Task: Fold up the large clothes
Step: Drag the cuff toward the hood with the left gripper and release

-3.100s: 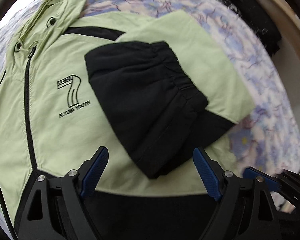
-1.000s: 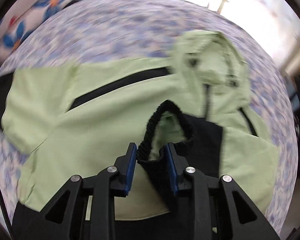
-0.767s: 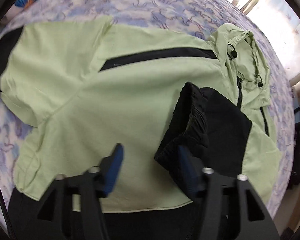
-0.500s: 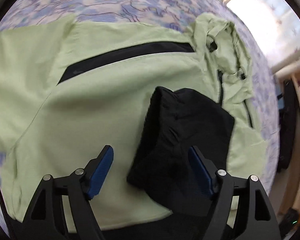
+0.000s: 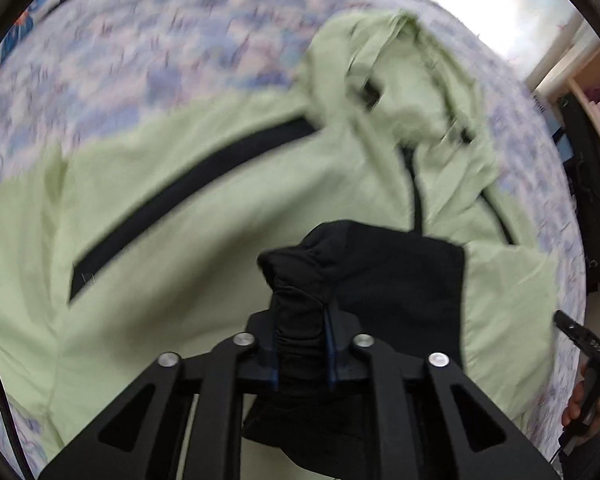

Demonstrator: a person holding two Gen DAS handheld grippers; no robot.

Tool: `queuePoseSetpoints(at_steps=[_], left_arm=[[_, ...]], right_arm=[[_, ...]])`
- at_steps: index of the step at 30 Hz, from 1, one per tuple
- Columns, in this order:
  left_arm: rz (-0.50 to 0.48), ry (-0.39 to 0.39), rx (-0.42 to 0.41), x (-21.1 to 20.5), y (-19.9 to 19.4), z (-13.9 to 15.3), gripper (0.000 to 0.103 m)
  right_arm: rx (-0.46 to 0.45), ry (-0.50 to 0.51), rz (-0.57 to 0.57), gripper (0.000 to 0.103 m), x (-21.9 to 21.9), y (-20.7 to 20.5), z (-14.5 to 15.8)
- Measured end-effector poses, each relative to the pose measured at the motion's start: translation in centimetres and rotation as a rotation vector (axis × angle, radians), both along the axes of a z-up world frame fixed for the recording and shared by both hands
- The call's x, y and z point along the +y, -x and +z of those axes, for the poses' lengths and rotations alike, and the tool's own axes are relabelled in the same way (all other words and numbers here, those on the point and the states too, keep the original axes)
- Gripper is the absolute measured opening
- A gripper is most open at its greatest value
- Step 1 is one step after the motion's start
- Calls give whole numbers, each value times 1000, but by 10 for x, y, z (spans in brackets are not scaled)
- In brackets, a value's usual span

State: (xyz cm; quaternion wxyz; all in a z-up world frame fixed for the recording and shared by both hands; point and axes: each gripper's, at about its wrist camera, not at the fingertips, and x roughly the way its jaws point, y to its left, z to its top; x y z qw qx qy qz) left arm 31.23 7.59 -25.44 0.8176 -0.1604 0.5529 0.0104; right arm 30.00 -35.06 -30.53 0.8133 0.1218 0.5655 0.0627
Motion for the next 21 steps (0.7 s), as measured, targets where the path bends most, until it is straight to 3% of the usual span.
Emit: queuePoseSetpoints(at_steps=[3,9,10,11,12,14,18,21], left_arm=[[21,8,-89,4,-9,16,7],[13,-11,38,4,-29,-19,9],[11,-15,35,4,-29,-19,9],[6,-18,21,2,-29,-16,9],[-2,-21,1,0,-28,-13,9],[-22,-36,-18,-5,-29,-13,10],[-40,-105,63,-14,-27,-29,23],[-49,-128,92,-16,-24,-21,32]], right_arm=[[-36,-6,34,49,7,-10,5],[11,-23,34,48,19,-26,-17],[14,-35,30,40,19,-28,-21],[8,-30,30,8,20,-28,-21],[-16,0,43,2,22,-29,-18],[-64,60,54,2,25,-30,-13],[-22,118,51,5,23,-32,-25],[5,67,48,22,18,-26,-11]])
